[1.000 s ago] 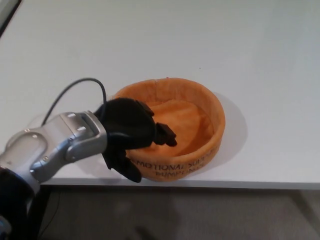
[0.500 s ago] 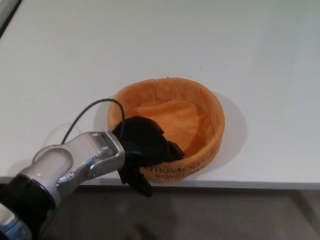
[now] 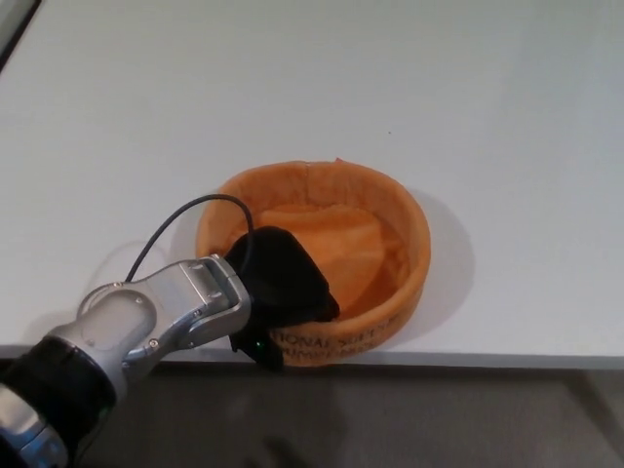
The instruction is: A soft plate is kept in the center of the table close to the robot and the robot uses its left hand to pick up the plate, turns it upside down and places it back on the table
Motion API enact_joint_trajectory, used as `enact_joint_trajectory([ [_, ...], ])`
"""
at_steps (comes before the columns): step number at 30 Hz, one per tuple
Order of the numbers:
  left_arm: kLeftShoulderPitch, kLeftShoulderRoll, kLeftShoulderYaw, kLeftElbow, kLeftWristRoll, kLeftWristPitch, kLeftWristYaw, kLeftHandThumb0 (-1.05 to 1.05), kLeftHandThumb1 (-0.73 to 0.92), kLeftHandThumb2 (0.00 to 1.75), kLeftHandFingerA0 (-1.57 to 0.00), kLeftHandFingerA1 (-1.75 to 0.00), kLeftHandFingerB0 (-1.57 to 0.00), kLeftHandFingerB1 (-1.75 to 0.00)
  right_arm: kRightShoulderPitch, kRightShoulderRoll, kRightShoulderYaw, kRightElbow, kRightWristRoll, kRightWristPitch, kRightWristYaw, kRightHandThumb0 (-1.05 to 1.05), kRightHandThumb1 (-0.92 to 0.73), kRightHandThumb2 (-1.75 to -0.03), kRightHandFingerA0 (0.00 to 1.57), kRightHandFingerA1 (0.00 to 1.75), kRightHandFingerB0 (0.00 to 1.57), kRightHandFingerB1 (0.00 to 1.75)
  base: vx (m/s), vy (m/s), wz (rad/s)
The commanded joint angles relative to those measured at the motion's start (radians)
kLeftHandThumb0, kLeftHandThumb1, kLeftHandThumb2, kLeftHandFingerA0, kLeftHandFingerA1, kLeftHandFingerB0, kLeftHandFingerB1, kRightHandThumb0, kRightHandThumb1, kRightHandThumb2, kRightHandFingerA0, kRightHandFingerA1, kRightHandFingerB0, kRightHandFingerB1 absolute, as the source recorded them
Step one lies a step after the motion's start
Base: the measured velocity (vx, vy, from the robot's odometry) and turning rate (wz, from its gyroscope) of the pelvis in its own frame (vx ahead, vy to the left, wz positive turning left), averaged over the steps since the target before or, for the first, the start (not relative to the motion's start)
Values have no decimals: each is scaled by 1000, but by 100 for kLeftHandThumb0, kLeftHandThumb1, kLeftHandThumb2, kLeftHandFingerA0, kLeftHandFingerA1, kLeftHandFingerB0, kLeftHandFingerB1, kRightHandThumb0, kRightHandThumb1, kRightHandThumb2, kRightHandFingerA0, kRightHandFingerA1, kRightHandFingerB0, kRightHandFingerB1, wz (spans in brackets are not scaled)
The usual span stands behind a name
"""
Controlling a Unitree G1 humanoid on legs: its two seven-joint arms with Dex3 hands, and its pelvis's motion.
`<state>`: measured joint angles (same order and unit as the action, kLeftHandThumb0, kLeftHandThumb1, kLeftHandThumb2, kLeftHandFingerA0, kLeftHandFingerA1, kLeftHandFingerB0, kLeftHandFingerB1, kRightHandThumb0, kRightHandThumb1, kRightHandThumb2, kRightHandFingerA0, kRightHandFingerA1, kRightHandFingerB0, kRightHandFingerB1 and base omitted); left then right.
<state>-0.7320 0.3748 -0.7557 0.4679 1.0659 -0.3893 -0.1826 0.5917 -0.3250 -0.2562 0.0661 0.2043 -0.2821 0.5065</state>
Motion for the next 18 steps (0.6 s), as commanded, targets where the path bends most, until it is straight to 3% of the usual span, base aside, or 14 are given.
enact_joint_trajectory([
  [1, -4, 16, 9, -2, 20, 41, -17, -60, 55, 74, -99, -153, -90, -131, 2, -15, -10, -8, 3, 18, -4, -78, -92, -68, 49, 43, 38, 33, 0, 0, 0],
  [7, 19, 5, 43, -10, -19, 58, -13, -57, 55, 72, -101, -156, -91, -133, -4, -16, -8, -5, 5, 24, 0, -78, -92, -69, 50, 42, 35, 33, 0, 0, 0],
  [8, 36, -11, 77, -17, -73, 79, -45, -46, 57, 61, -96, -173, -88, -146, -3, -16, -10, -8, 11, 28, 2, -77, -91, -68, 50, 42, 36, 33, 0, 0, 0],
  [9, 47, -23, 102, -24, -112, 95, -73, -42, 57, 58, -93, -175, -86, -158, -4, -18, -10, -7, 9, 28, 4, -78, -92, -68, 48, 42, 36, 33, 0, 0, 0],
  [14, 78, -59, 185, -61, -211, 143, -192, -39, 58, 58, -90, -175, -82, -162, -4, -20, -10, -15, 11, 44, 4, -78, -92, -69, 50, 43, 36, 33, 0, 0, 0],
  [18, 120, -120, 276, -145, -335, 280, -334, -28, 57, 57, -84, -175, -76, -162, -1, -21, -10, -21, 3, 50, -2, -78, -92, -68, 51, 42, 36, 32, 0, 0, 0],
])
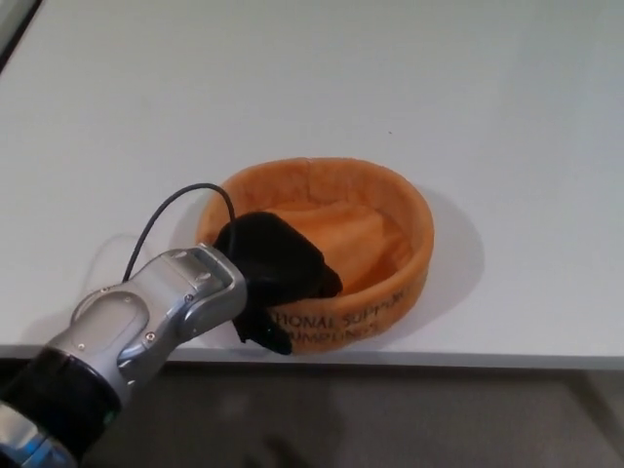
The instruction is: A soft plate is kept in the center of the table close to the robot and the robot uses its left hand to pick up the plate, turns it upside down and places it back on the table
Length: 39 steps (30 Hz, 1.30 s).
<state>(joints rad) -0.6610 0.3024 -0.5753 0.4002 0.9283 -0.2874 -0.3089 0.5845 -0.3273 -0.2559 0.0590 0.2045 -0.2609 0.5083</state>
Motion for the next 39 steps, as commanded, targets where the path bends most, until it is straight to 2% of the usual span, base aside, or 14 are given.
enact_joint_trajectory([
  [1, 56, -55, 108, -90, -207, 193, -221, -27, 58, 57, -84, -175, -75, -165, 6, -19, -9, -15, 2, 30, -3, -78, -92, -68, 51, 42, 36, 32, 0, 0, 0],
  [3, 65, -75, 135, -126, -245, 232, -268, -27, 60, 57, -84, -175, -73, -168, 4, -17, -11, -4, 6, 21, 1, -77, -74, -109, 45, 56, 30, 49, 0, 0, 0],
  [6, 70, -96, 167, -166, -300, 242, -298, -22, 60, 55, -84, -175, -70, -175, 3, -17, -10, -5, 1, 23, -3, -76, -73, -110, 47, 57, 28, 48, 0, 0, 0],
  [7, 70, -103, 176, -175, -316, 248, -309, -21, 60, 55, -84, -175, -71, -175, 3, -16, -10, -7, 4, 31, -4, -79, -91, -67, 54, 44, 38, 33, 0, 0, 0],
  [8, 68, -111, 189, -183, -343, 244, -318, -20, 58, 55, -85, -175, -71, -175, 3, -16, -9, -9, 7, 37, -3, -85, -79, -111, 47, 55, 31, 48, 0, 0, 0],
  [15, 55, -175, 246, -233, -473, 265, -354, -26, 58, 57, -90, -175, -72, -175, 2, -16, -11, -7, 15, 34, 5, -79, -75, -110, 52, 57, 31, 49, 0, 0, 0],
  [17, 59, -203, 260, -258, -503, 292, -364, -29, 58, 57, -89, -175, -73, -175, 4, -16, -9, -9, 7, 33, 0, -77, -91, -68, 61, 43, 39, 33, 0, 0, 0],
  [18, 61, -222, 269, -263, -524, 298, -361, -30, 57, 58, -93, -175, -77, -175, 4, -14, -9, -8, 6, 33, -2, -77, -74, -109, 55, 58, 32, 49, 0, 0, 0],
  [21, 64, -274, 299, -255, -596, 298, -356, -34, 41, 84, -125, -145, -111, -138, 3, -12, -10, -10, 10, 39, -4, -77, -74, -109, 56, 59, 33, 49, 0, 0, 0],
  [27, 52, -433, 451, -301, -819, 613, -401, -31, 58, 61, -94, -175, -74, -175, -3, -19, -9, -4, 6, 32, 2, -78, -74, -110, 57, 59, 31, 49, 0, 0, 0],
  [28, 51, -464, 486, -302, -867, 640, -391, -28, 57, 63, -93, -175, -74, -175, -4, -20, -9, -4, 13, 36, 9, -78, -91, -68, 63, 45, 37, 33, 0, 0, 0],
  [30, 47, -501, 532, -306, -916, 685, -381, -28, 57, 64, -92, -175, -74, -175, -5, -22, -9, -3, 19, 40, 14, -78, -90, -68, 63, 46, 37, 33, 0, 0, 0],
  [37, 2, -656, 762, -349, -1134, 851, -231, -30, 56, 62, -97, -175, -76, -175, 3, -23, -6, -8, 6, 40, 7, -76, -91, -69, 66, 45, 37, 33, 0, 0, 0],
  [39, -8, -696, 823, -365, -1190, 867, -166, -32, 58, 60, -95, -175, -72, -175, 2, -20, -8, -2, 4, 35, 2, -76, -73, -109, 61, 59, 31, 49, 0, 0, 0],
])
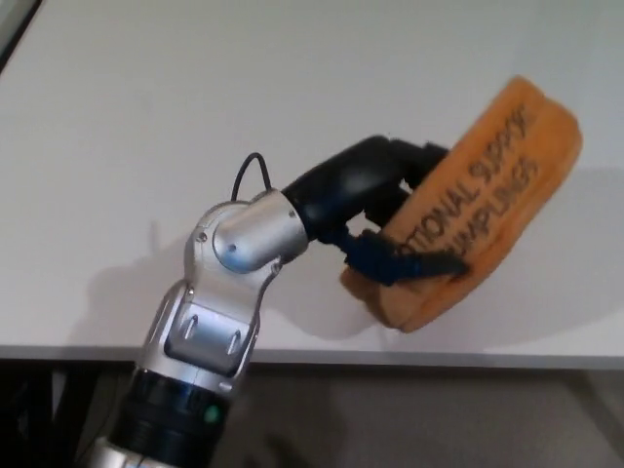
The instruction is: A soft plate is kept in the center of the table close to the robot and the robot uses its left hand to pick up the plate, turns it upside down and places it back on the table
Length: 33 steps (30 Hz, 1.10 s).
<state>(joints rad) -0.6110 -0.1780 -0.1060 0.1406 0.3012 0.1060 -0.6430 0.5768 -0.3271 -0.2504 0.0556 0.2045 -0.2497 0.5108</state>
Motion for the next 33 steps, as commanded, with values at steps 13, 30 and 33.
enact_joint_trajectory([
  [13, -100, -274, 590, -27, -871, 431, 310, -38, 46, 86, -123, -146, -107, -137, 3, -23, -10, 0, -7, 23, -8, -76, -73, -110, 59, 60, 29, 49, 0, 0, 0],
  [30, -140, -273, 839, 91, -1094, 312, 564, -39, 48, 87, -124, -146, -100, -134, -1, -33, -5, -23, -20, 45, -14, -77, -92, -69, 68, 45, 37, 33, 0, 0, 0],
  [33, -141, -294, 862, 87, -1095, 278, 651, -37, 48, 86, -125, -147, -95, -131, -7, -34, -5, -16, -20, 45, -15, -76, -92, -68, 67, 44, 37, 33, 0, 0, 0],
])
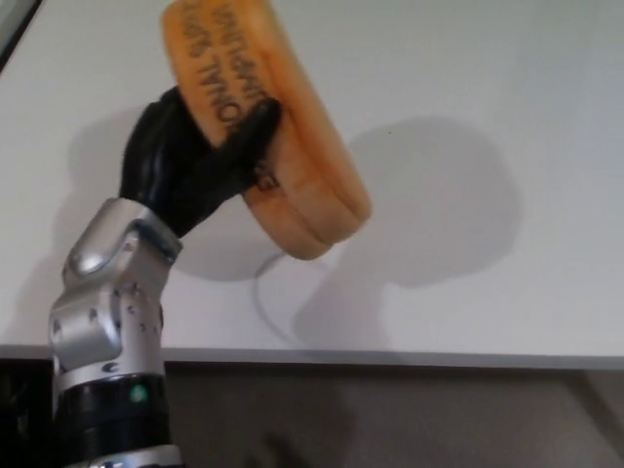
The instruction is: A soft plate is kept in the center of the table close to the robot and the robot uses its left hand to pick up the plate, turns it upside down and places it back on the table
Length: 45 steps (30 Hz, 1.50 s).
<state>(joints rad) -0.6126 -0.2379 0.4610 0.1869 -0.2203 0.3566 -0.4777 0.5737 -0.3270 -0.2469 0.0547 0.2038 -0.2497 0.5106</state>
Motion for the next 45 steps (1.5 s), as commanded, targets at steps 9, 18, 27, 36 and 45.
enact_joint_trajectory([
  [9, -144, -136, 413, 145, -410, 265, 882, -41, 55, 85, -120, -148, -65, -112, -9, -42, -9, -13, -25, 46, -13, -73, -74, -111, 58, 59, 29, 49, 0, 0, 0],
  [18, -60, -122, 453, 227, -331, 296, 922, -28, 70, 68, -97, -175, -48, -86, -18, -40, -9, -14, -27, 38, -15, -75, -76, -111, 61, 60, 31, 50, 0, 0, 0],
  [27, -43, -130, 483, 267, -341, 292, 954, -31, 68, 67, -100, -175, -56, -79, -21, -40, -10, -19, -26, 45, -15, -75, -92, -70, 69, 45, 38, 34, 0, 0, 0],
  [36, -14, -136, 477, 256, -371, 312, 942, -49, 55, 87, -128, -153, -79, -126, -26, -43, -13, -16, -24, 44, -12, -76, -92, -70, 69, 45, 37, 33, 0, 0, 0],
  [45, 81, -82, 255, 225, -232, 497, 874, -46, 60, 95, -130, -149, -71, -114, -29, -51, -12, -22, -27, 57, -10, -81, -74, -86, 65, 53, 34, 41, 0, 0, 0],
])
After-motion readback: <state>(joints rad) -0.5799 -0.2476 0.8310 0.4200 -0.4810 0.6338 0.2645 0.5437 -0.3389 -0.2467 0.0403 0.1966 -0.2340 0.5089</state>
